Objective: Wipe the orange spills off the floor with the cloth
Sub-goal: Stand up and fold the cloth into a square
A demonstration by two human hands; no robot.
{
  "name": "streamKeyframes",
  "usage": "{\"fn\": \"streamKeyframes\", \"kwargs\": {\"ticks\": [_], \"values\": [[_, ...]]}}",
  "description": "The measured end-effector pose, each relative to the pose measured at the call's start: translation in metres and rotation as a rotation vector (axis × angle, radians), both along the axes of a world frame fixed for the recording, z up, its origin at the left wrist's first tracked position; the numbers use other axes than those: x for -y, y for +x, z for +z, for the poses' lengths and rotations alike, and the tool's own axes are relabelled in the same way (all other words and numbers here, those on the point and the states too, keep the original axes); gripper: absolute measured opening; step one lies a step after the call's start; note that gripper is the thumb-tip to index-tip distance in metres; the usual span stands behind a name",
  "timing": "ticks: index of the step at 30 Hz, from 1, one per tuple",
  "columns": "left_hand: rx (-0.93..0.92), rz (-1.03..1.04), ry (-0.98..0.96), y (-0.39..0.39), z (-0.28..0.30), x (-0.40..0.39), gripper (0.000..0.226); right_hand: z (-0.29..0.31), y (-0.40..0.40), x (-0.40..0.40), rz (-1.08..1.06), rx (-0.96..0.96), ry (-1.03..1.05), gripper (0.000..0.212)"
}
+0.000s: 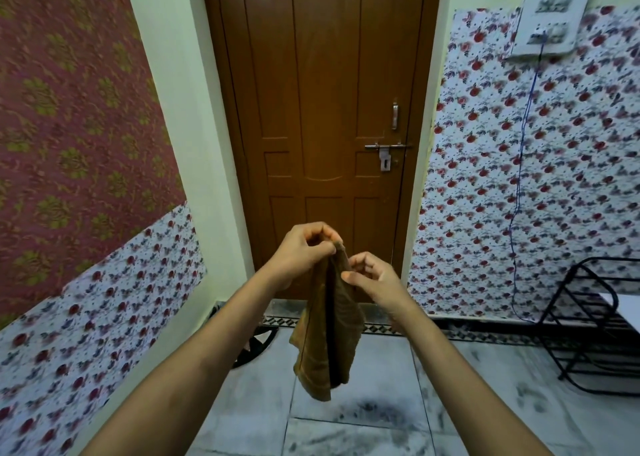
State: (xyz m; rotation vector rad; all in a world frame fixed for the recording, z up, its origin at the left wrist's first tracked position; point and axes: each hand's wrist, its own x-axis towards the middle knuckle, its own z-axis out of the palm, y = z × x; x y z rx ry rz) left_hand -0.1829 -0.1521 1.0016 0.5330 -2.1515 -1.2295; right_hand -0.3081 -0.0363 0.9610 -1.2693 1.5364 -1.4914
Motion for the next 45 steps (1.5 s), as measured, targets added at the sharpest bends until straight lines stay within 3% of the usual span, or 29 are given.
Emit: {"fn": "streamKeyframes", "kwargs": {"ticks": [3,9,12,15,19,23,27,31,36,40,45], "values": [[-0.033,0.019,0.008,0.001,0.003,0.007,0.017,-0.001,-0.004,0.001,-0.041,-0.039,-0.103,0.005],[-0.030,0.058,-0.008,0.001,0.007,0.015,0.016,-0.010,0.005,0.007,-0.426,-0.296,-0.305,0.009],[-0.038,0.083,0.008,0.000,0.009,0.015,0.016,-0.006,0.014,0.009,-0.495,-0.398,-0.413,0.008],[-0.042,0.123,-0.012,0.000,0.011,0.017,0.017,0.000,0.016,0.014,-0.320,-0.316,-0.370,0.007],[-0.070,0.122,-0.029,0.001,0.015,0.019,0.016,0.006,0.006,0.016,-0.049,-0.063,-0.082,0.012],[-0.072,0.117,-0.016,0.012,0.020,0.027,0.017,0.000,-0.018,0.006,0.156,-0.221,0.096,0.025],[-0.144,0.156,0.034,0.024,0.029,0.035,0.020,-0.011,-0.042,-0.008,0.115,-0.294,0.167,0.025],[-0.032,0.027,-0.001,0.022,0.031,0.033,0.018,-0.003,-0.026,-0.001,0.116,-0.280,0.049,0.015],[-0.045,-0.046,-0.008,0.018,0.031,0.028,0.014,-0.008,0.002,0.020,0.230,-0.240,0.020,0.026],[-0.052,-0.090,0.021,0.023,0.031,0.029,0.014,-0.012,0.003,0.026,0.242,-0.165,0.129,0.029],[-0.060,-0.075,0.043,0.029,0.028,0.034,0.014,-0.018,-0.012,0.022,0.288,-0.383,0.221,0.010]]}}
